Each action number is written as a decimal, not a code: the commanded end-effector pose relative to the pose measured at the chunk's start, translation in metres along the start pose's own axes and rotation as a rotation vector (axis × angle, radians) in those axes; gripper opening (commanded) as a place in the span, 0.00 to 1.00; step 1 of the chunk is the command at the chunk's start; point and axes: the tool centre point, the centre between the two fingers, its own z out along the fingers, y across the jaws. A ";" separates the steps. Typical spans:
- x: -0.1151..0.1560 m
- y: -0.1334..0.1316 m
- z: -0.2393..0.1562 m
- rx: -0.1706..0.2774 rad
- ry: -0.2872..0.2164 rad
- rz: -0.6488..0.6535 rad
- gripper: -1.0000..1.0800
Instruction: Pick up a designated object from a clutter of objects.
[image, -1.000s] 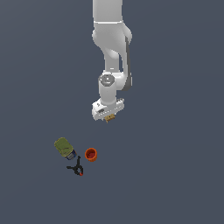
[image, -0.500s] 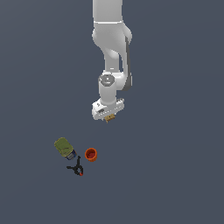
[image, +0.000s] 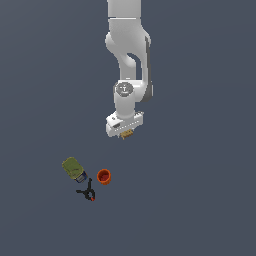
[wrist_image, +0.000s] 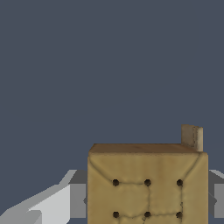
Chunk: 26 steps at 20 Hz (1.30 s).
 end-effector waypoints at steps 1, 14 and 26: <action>0.007 -0.001 -0.010 -0.001 0.001 0.000 0.00; 0.064 -0.012 -0.097 -0.001 0.001 0.000 0.00; 0.130 -0.024 -0.196 -0.001 0.001 0.000 0.00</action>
